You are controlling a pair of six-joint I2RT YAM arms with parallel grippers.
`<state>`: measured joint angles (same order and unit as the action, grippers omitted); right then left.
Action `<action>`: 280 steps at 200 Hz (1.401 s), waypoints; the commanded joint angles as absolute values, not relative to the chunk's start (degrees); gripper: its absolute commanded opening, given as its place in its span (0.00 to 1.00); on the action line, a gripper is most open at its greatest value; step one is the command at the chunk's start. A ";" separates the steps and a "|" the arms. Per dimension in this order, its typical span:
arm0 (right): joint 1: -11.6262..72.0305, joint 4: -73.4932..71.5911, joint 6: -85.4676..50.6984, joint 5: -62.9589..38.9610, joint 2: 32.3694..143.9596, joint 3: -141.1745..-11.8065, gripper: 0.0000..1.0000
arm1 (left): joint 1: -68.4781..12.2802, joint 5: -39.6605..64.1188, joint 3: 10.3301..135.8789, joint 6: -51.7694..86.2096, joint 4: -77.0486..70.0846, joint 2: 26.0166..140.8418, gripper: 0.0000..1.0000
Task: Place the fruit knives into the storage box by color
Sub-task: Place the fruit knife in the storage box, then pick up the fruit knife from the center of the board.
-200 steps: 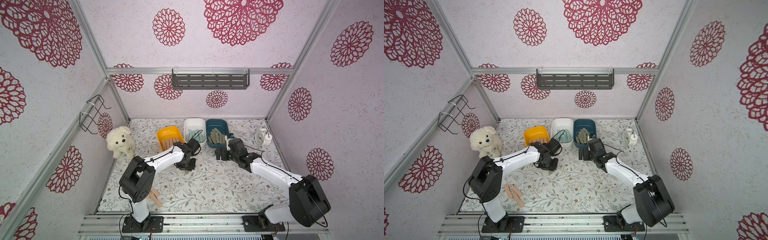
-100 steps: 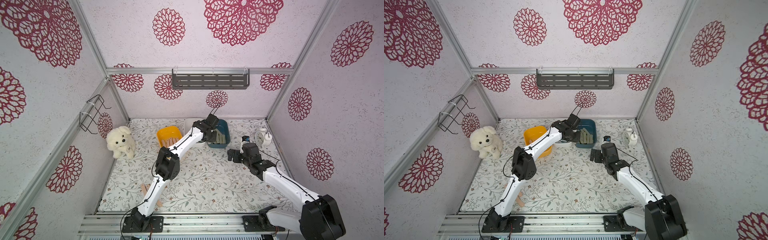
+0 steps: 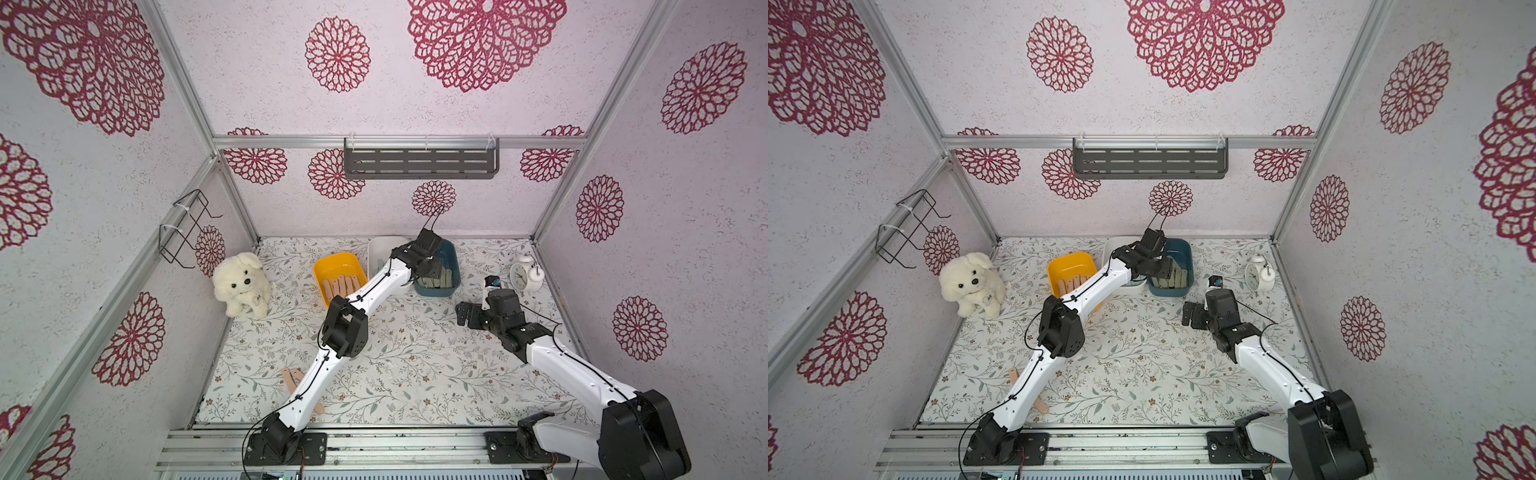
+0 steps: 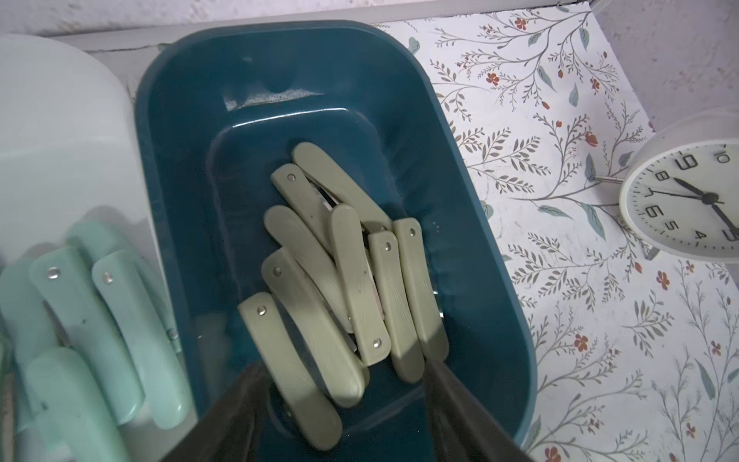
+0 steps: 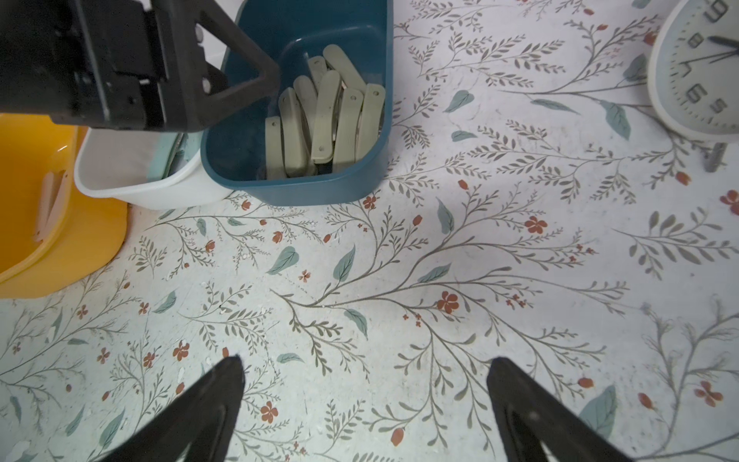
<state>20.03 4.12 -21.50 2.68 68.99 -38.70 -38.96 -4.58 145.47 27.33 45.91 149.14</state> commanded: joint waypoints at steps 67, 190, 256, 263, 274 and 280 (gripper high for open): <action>24.04 1.19 -22.65 -0.42 70.70 -37.01 0.99 | -38.31 -17.30 103.77 44.26 57.83 105.37 0.97; 53.84 -6.57 -21.54 3.46 90.92 -48.37 0.99 | -30.36 -18.67 46.38 73.65 56.75 73.35 0.91; 54.69 -8.09 -21.63 2.28 90.91 -47.20 0.99 | -23.54 -16.09 39.66 74.73 50.12 74.69 0.70; 54.55 -8.00 -21.61 2.47 90.73 -46.98 0.99 | -23.31 -15.79 39.32 75.24 50.01 75.08 0.68; 54.37 -7.78 -21.62 2.49 90.62 -46.76 0.99 | -23.31 -16.10 39.11 76.20 50.58 75.47 0.67; 54.29 -7.66 -21.60 2.40 90.61 -46.69 0.99 | -23.26 -16.38 39.05 76.57 50.75 75.50 0.67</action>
<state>54.65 -7.22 -22.09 1.58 92.18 -47.00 -23.86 -16.62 39.55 74.22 52.36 74.81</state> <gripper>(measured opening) 0.994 0.674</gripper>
